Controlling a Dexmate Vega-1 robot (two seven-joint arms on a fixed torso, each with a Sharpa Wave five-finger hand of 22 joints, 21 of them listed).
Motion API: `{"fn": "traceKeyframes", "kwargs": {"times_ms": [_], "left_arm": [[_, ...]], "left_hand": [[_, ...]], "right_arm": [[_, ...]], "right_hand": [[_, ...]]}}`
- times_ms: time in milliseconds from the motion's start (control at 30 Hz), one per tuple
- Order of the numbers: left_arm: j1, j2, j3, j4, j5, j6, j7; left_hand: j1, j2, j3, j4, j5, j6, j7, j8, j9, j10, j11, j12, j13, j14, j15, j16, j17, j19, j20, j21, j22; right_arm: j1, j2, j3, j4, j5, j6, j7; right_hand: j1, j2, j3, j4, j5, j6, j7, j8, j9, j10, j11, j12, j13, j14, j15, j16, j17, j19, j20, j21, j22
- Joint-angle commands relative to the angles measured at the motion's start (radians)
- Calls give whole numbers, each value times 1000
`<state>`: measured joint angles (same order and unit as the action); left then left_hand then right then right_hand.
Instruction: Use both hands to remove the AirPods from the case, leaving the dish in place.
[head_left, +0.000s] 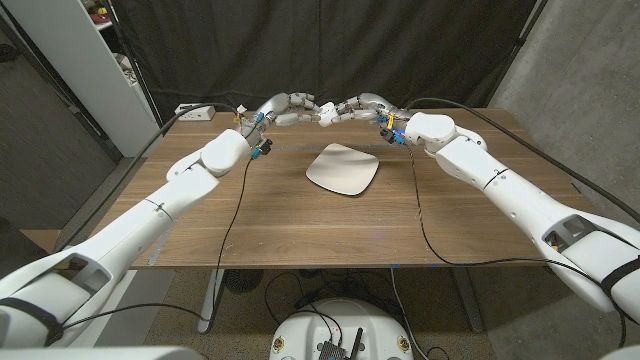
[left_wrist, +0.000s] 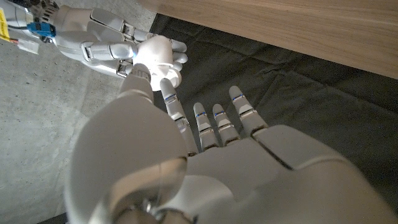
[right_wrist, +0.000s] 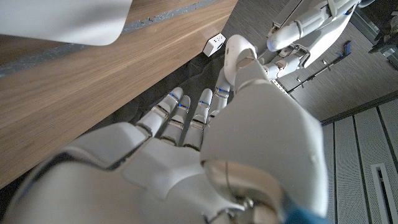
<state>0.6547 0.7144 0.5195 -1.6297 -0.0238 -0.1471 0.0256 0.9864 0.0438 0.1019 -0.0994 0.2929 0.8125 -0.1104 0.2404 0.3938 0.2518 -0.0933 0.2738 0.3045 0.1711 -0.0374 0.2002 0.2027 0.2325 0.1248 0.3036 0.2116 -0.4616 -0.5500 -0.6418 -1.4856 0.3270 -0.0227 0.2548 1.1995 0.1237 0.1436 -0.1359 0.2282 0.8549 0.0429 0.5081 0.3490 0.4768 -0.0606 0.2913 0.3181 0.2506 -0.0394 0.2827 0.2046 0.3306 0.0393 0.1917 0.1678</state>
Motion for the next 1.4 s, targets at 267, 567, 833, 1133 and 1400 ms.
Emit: {"fn": "traceKeyframes", "kwargs": {"times_ms": [267, 567, 833, 1133, 1400], "left_arm": [[-11, 0, 28, -29, 122, 60, 48], [-10, -13, 31, -23, 125, 58, 56], [-13, -22, 32, -14, 110, 55, 48], [-5, -25, 21, -21, 82, 61, 47], [9, -18, 5, -37, 53, 56, 45]], "left_hand": [[0, 11, -21, 14, 21, -15, -53, -17, -14, 26, -14, 16, 8, 16, -21, 15, 6, 9, -10, 2, 4], [4, 26, -29, 21, 34, 51, -65, -7, -34, 58, -42, 28, 12, 43, -34, 24, 7, 17, -12, 8, 6], [22, 32, -38, 16, 45, 141, -38, 14, -49, 67, -56, 30, 14, 54, -41, 26, 7, 18, -12, 11, 7], [80, 64, -27, -3, 59, 204, 13, 44, -30, 88, -57, 35, 17, 74, -52, 29, 6, 30, -19, 21, 10], [107, 74, -27, -12, 64, 226, 18, 58, -16, 120, -63, 45, 19, 93, -65, 34, 6, 42, -28, 30, 12]], "right_arm": [[-29, 1, 14, -15, 10, 24, -33], [-36, -2, 17, -24, 13, 30, -35], [-40, -1, 19, -24, 16, 30, -37], [-43, -3, 21, -26, 15, 27, -46], [-40, -7, 16, -31, 0, 22, -53]], "right_hand": [[-9, 5, 0, 5, 0, 53, -45, 26, 212, 9, 7, -3, 1, 11, -77, -2, 3, 5, 1, 0, 2], [-14, 8, -2, 9, -5, 51, -46, 20, 207, 10, 6, -6, 1, 11, -78, -2, 4, 4, 2, -1, 2], [-15, 8, -3, 9, -8, 54, -47, 19, 205, 9, 4, -9, 1, 10, -79, -3, 4, 4, 1, -1, 2], [-18, 11, -4, 10, -12, 50, -51, 15, 205, 8, 4, -11, 2, 9, -80, -3, 5, 6, 0, -1, 2], [-23, 13, -6, 13, -15, 46, -55, 11, 203, 5, 3, -15, 1, 9, -81, -3, 5, 6, -3, -1, 2]]}}
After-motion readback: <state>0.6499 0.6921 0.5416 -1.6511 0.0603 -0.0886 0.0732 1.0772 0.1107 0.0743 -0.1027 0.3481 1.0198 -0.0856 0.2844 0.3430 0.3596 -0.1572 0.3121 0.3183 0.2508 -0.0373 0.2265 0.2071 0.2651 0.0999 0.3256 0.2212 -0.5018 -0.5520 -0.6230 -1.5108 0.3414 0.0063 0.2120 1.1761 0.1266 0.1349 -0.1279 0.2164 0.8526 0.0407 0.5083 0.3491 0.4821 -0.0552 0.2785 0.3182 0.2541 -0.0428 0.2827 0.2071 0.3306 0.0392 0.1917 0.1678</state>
